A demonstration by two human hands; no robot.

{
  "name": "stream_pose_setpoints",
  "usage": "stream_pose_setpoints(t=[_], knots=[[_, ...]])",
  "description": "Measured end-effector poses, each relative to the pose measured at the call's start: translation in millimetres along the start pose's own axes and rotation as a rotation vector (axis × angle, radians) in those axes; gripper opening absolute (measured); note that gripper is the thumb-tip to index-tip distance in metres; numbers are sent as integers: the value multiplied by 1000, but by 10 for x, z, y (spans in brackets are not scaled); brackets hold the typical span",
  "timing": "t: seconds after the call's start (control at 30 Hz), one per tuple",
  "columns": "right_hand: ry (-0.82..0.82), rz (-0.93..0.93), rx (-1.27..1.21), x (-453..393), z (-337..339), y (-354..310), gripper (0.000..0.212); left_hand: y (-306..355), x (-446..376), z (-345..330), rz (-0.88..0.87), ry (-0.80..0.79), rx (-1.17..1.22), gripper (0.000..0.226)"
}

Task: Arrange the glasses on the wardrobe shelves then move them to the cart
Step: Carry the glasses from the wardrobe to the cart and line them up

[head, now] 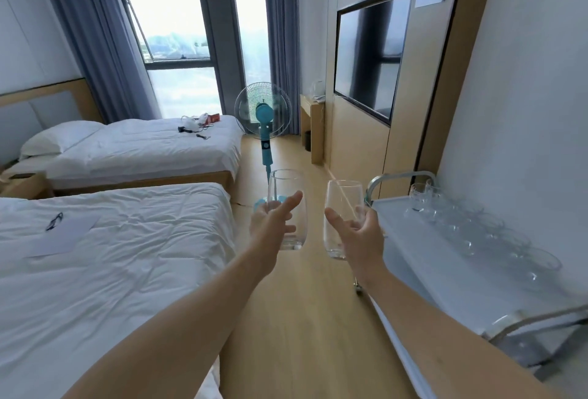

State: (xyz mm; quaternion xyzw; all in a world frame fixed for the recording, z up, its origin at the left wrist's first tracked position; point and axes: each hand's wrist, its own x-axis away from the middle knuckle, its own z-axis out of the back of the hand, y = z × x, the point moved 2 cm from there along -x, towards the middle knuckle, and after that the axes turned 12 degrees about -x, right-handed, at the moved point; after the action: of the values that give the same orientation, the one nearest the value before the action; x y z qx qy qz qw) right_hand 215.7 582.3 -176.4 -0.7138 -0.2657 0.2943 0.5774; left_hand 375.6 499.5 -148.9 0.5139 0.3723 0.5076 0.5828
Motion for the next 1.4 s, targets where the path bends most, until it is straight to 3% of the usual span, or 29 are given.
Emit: stream_pose_setpoints(t=[0.23,0.4,0.6,0.9,1.4], knots=[[48,-55,46,-403,-136,354,87,-211,-667,-125,71,-53,3,63],[57,-63,49,-989,-132,532,101,-215,-1181,-437,79,-70,-19,59],[63,-73,-19,-1910,-56,711,85,-66,-1941,-972,87,-71,-52,66],[148,-81,13,-3176,256,885,84,119,-2982,-1901,112,-147,-48,68],[348,-185,73,-4108,585,1404,78,-155,-4180,-2851,143,-337,-108,73]])
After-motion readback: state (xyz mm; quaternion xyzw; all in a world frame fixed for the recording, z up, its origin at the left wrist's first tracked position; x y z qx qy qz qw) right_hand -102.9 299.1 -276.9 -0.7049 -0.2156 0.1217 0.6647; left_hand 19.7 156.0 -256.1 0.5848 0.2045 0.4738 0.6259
